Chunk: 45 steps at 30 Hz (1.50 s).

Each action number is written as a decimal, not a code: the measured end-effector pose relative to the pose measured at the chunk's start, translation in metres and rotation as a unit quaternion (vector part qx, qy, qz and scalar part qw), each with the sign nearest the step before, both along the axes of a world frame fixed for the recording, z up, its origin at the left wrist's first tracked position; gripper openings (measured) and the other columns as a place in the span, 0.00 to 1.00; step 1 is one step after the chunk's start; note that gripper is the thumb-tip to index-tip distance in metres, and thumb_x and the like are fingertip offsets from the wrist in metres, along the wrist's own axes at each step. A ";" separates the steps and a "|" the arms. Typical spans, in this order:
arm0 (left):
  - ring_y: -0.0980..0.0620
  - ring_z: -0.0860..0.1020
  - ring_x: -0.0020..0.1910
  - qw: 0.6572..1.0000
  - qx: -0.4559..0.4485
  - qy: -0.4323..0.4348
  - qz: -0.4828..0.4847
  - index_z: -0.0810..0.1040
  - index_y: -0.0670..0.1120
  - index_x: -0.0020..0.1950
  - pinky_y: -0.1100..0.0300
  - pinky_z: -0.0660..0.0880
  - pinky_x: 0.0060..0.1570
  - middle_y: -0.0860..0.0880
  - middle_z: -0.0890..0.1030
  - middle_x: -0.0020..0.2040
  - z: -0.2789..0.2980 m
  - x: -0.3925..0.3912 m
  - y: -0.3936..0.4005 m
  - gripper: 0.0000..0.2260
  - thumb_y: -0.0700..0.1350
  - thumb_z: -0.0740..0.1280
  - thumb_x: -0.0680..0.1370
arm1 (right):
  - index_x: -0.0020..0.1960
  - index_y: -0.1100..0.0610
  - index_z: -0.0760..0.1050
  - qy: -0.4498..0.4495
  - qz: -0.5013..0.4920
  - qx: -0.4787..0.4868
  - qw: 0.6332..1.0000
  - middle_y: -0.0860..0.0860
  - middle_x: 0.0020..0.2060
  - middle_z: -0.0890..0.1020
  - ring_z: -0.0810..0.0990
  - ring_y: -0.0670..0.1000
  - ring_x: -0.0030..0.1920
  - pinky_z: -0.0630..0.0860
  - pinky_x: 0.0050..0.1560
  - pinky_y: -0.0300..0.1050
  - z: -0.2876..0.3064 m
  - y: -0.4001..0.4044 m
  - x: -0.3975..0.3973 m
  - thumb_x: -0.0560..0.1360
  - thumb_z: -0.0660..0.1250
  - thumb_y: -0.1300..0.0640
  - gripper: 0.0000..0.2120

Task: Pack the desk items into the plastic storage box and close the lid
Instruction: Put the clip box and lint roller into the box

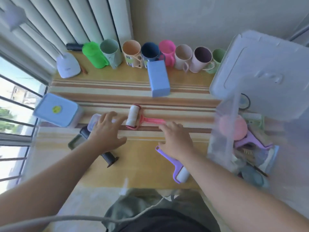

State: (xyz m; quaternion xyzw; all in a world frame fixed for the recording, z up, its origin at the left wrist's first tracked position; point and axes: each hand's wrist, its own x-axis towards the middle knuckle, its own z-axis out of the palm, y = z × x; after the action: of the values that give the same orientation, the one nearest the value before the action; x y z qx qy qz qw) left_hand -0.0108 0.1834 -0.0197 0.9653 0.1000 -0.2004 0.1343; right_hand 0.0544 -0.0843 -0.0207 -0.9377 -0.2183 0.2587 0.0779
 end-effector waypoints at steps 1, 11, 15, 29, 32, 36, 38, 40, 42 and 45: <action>0.39 0.59 0.76 1.000 0.008 0.011 0.004 0.61 0.63 0.77 0.38 0.68 0.71 0.46 0.62 0.76 -0.005 -0.010 0.012 0.38 0.59 0.71 0.69 | 0.67 0.49 0.70 0.021 -0.005 -0.029 0.999 0.52 0.62 0.74 0.73 0.60 0.64 0.77 0.57 0.54 -0.013 0.002 -0.008 0.75 0.70 0.44 0.23; 0.37 0.56 0.78 0.998 0.047 0.031 0.027 0.54 0.63 0.82 0.37 0.62 0.74 0.45 0.59 0.80 -0.032 -0.019 0.078 0.45 0.49 0.74 0.69 | 0.50 0.48 0.62 0.098 -0.029 -0.104 0.989 0.50 0.54 0.78 0.80 0.59 0.53 0.70 0.45 0.49 -0.072 -0.006 -0.040 0.76 0.72 0.54 0.17; 0.36 0.57 0.79 0.997 0.054 0.048 -0.002 0.47 0.62 0.83 0.39 0.63 0.74 0.45 0.55 0.81 -0.037 -0.001 0.075 0.50 0.53 0.77 0.71 | 0.53 0.49 0.68 0.105 -0.044 -0.010 0.993 0.48 0.50 0.77 0.79 0.57 0.51 0.77 0.50 0.53 -0.064 -0.002 -0.030 0.77 0.69 0.53 0.11; 0.40 0.72 0.65 0.998 0.026 -0.045 0.019 0.62 0.60 0.77 0.43 0.75 0.61 0.49 0.73 0.66 0.024 0.027 0.046 0.46 0.73 0.71 0.62 | 0.45 0.50 0.66 0.042 -0.127 0.237 0.962 0.46 0.30 0.71 0.71 0.50 0.32 0.70 0.34 0.50 0.043 0.009 0.018 0.78 0.66 0.49 0.10; 0.42 0.75 0.62 0.996 0.011 -0.087 0.008 0.64 0.61 0.76 0.45 0.75 0.58 0.51 0.75 0.63 0.057 0.039 0.019 0.46 0.77 0.68 0.61 | 0.43 0.51 0.67 0.009 -0.146 0.286 0.947 0.49 0.29 0.71 0.71 0.48 0.30 0.69 0.33 0.49 0.084 -0.011 0.036 0.77 0.66 0.48 0.10; 0.45 0.77 0.57 0.986 -0.036 -0.159 -0.042 0.66 0.62 0.73 0.48 0.76 0.53 0.54 0.76 0.60 0.106 0.063 -0.043 0.43 0.76 0.69 0.61 | 0.49 0.51 0.71 -0.050 -0.169 0.301 0.937 0.52 0.33 0.77 0.74 0.50 0.32 0.71 0.35 0.48 0.133 -0.069 0.063 0.75 0.65 0.46 0.10; 0.44 0.77 0.56 0.975 -0.066 -0.192 -0.088 0.66 0.61 0.72 0.49 0.76 0.52 0.53 0.76 0.58 0.126 0.076 -0.087 0.42 0.75 0.69 0.61 | 0.54 0.50 0.72 -0.063 -0.177 0.266 0.945 0.50 0.33 0.77 0.74 0.50 0.33 0.72 0.36 0.48 0.146 -0.114 0.073 0.74 0.65 0.44 0.13; 0.44 0.78 0.55 0.963 -0.083 -0.217 -0.134 0.67 0.59 0.72 0.50 0.75 0.52 0.52 0.77 0.57 0.140 0.086 -0.138 0.42 0.74 0.69 0.62 | 0.59 0.44 0.74 -0.058 -0.183 0.224 0.956 0.48 0.33 0.78 0.75 0.48 0.34 0.74 0.37 0.47 0.149 -0.165 0.075 0.73 0.65 0.42 0.16; 0.45 0.77 0.55 0.953 -0.092 -0.233 -0.170 0.69 0.58 0.73 0.52 0.74 0.52 0.52 0.77 0.57 0.148 0.092 -0.190 0.42 0.74 0.69 0.62 | 0.60 0.37 0.75 -0.032 -0.199 0.207 0.957 0.46 0.34 0.80 0.76 0.43 0.33 0.74 0.39 0.40 0.142 -0.217 0.067 0.72 0.65 0.40 0.16; 0.44 0.77 0.57 0.943 -0.098 -0.223 -0.226 0.71 0.56 0.74 0.50 0.75 0.57 0.51 0.77 0.56 0.146 0.095 -0.262 0.44 0.75 0.69 0.62 | 0.68 0.32 0.72 0.010 -0.261 0.231 0.937 0.38 0.38 0.86 0.83 0.36 0.38 0.76 0.41 0.32 0.115 -0.288 0.040 0.77 0.66 0.46 0.20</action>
State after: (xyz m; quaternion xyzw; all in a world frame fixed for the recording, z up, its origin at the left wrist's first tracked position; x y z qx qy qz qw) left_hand 0.0842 -0.0785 0.1267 0.9646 -0.1732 -0.0140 0.1983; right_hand 0.0942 -0.3724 0.0940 -0.9154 -0.0190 0.1809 0.3591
